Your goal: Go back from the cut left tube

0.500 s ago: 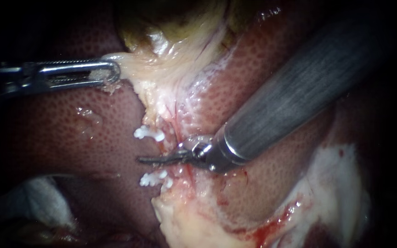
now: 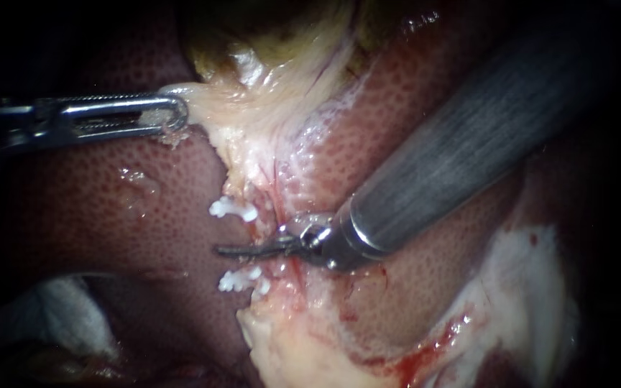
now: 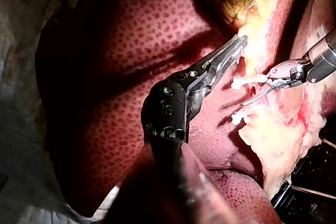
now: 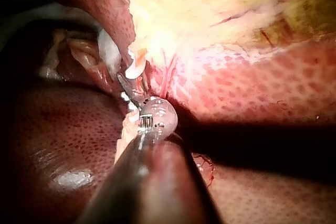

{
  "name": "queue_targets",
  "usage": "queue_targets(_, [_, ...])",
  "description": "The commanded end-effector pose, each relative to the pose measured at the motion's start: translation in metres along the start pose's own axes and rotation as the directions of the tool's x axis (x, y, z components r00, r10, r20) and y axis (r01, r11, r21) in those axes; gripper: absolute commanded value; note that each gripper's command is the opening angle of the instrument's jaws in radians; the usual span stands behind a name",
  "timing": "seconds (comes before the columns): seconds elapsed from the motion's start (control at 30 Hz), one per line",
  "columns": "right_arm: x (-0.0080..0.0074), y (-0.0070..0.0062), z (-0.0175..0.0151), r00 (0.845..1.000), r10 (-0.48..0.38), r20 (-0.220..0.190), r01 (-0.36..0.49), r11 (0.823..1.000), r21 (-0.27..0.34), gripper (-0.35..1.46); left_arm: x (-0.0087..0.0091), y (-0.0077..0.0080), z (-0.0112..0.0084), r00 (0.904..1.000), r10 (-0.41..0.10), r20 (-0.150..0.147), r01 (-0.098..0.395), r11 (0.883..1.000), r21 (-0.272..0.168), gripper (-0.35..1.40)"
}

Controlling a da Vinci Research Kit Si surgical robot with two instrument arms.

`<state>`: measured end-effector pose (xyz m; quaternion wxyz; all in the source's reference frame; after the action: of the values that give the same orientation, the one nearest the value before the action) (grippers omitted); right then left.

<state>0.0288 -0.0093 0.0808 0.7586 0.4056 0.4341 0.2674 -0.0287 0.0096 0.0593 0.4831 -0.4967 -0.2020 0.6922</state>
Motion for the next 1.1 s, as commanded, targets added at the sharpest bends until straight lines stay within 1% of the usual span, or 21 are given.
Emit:
queue_targets(0.03, [0.0001,0.0001,0.0000,1.000,-0.002,0.000,0.002,1.000,-0.003,1.20,0.0000,0.0000,0.0000,1.0000,0.000,0.000,0.000,1.000,0.000,-0.35])
queue_targets(0.13, [0.0001,0.0000,0.0000,1.000,-0.004,-0.017,0.004,1.000,-0.004,1.36,-0.0001,-0.0001,0.0000,1.0000,0.001,0.000,-0.001,1.000,-0.001,-0.35])
queue_targets(0.4, [0.0000,-0.0004,0.0000,1.000,-0.016,-0.018,0.016,1.000,-0.002,1.41,-0.0002,-0.0003,0.0001,1.0000,0.001,0.000,-0.001,1.000,-0.001,-0.35])
queue_targets(0.47, [-0.0001,-0.0006,-0.0001,0.999,-0.046,-0.017,0.046,0.999,-0.001,1.41,-0.0002,-0.0003,0.0001,1.0000,0.001,0.000,-0.001,1.000,-0.001,-0.35])
queue_targets(0.53, [-0.0003,-0.0009,-0.0004,0.995,-0.101,-0.013,0.101,0.995,0.000,1.43,-0.0002,-0.0003,0.0001,1.0000,0.001,0.000,-0.001,1.000,-0.001,-0.35])
queue_targets(0.57, [-0.0006,-0.0012,-0.0007,0.990,-0.138,-0.011,0.138,0.990,0.003,1.43,-0.0002,-0.0003,0.0002,1.0000,0.001,0.000,-0.001,1.000,-0.001,-0.35])
queue_targets(0.63, [-0.0011,-0.0018,-0.0014,0.984,-0.181,-0.008,0.181,0.984,0.007,1.43,-0.0002,-0.0004,0.0002,1.0000,0.001,0.000,-0.001,1.000,-0.001,-0.35])
queue_targets(0.73, [-0.0020,-0.0027,-0.0031,0.969,-0.247,-0.004,0.247,0.969,0.015,1.43,-0.0002,-0.0006,0.0003,1.0000,0.001,0.000,-0.001,1.000,-0.001,-0.35])
queue_targets(0.77, [-0.0021,-0.0028,-0.0039,0.963,-0.269,-0.002,0.269,0.963,0.021,1.43,-0.0002,-0.0007,0.0003,1.0000,0.001,0.000,-0.001,1.000,-0.001,-0.35])
queue_targets(0.83, [-0.0024,-0.0030,-0.0052,0.957,-0.292,-0.003,0.292,0.956,0.018,1.43,-0.0002,-0.0008,0.0004,1.0000,0.001,0.000,-0.001,1.000,-0.001,-0.35])
queue_targets(0.87, [-0.0025,-0.0030,-0.0063,0.952,-0.307,-0.005,0.307,0.952,0.004,1.43,-0.0002,-0.0008,0.0004,1.0000,0.001,0.000,-0.001,1.000,-0.001,-0.35])
queue_targets(0.93, [-0.0025,-0.0030,-0.0079,0.948,-0.319,-0.007,0.319,0.947,-0.016,1.43,-0.0002,-0.0009,0.0005,1.0000,0.001,0.000,-0.001,1.000,-0.001,-0.35])
queue_targets(1.1, [-0.0019,-0.0032,-0.0131,0.934,-0.358,-0.010,0.357,0.932,-0.069,1.43,-0.0002,-0.0009,0.0005,1.0000,0.001,0.000,-0.001,1.000,0.000,-0.35])
